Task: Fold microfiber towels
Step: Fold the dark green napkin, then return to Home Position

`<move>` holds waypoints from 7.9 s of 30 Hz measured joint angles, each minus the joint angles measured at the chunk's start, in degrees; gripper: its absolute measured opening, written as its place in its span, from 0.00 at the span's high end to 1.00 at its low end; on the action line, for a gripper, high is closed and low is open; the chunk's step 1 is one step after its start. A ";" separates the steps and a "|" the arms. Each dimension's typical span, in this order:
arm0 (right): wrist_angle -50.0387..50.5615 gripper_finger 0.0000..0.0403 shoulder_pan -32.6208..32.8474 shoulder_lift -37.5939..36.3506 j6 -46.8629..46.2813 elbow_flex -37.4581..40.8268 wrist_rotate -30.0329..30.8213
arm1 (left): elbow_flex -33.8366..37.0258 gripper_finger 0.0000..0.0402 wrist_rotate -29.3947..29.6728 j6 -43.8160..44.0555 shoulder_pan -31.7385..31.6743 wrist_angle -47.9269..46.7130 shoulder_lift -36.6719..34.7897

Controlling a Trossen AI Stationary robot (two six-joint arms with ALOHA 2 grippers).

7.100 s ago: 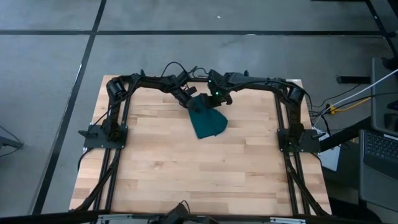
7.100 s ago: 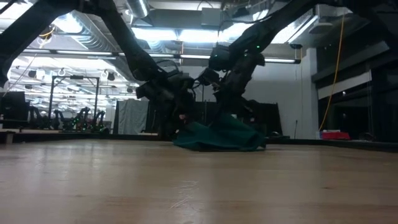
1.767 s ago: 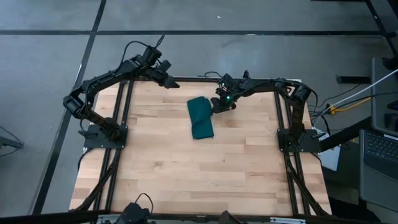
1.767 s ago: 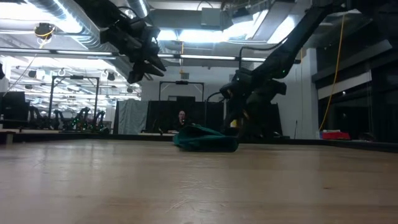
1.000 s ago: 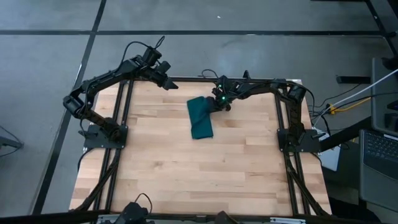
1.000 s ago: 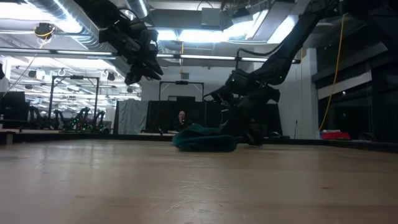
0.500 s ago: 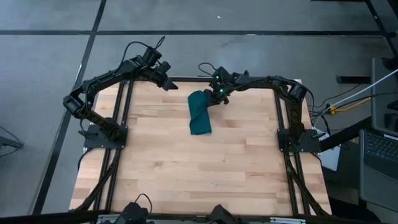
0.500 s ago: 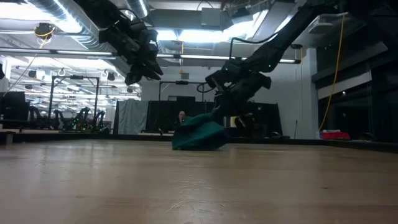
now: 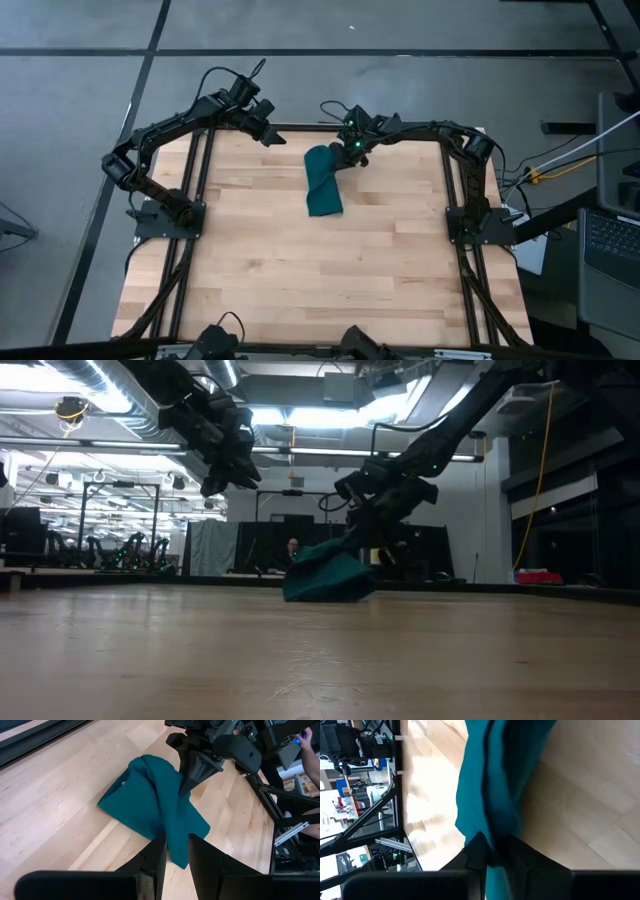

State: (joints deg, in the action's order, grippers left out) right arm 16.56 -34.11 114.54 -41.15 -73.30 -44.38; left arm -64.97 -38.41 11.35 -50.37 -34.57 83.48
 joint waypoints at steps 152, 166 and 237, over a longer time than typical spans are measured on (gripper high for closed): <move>10.10 0.64 -9.29 5.66 3.03 -46.86 -6.29 | -6.01 0.99 24.30 -2.23 12.55 11.57 31.32; 10.48 0.63 -9.29 5.68 3.02 -46.82 -7.74 | -8.16 0.99 18.87 2.25 13.08 12.93 21.04; 41.16 0.69 10.05 -33.17 40.09 -46.82 17.85 | -7.89 0.97 35.69 4.90 22.60 8.33 -38.23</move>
State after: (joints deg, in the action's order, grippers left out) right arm 57.72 -24.06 81.37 -1.06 -120.12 -26.53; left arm -72.86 -2.72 16.25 -27.77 -26.24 45.26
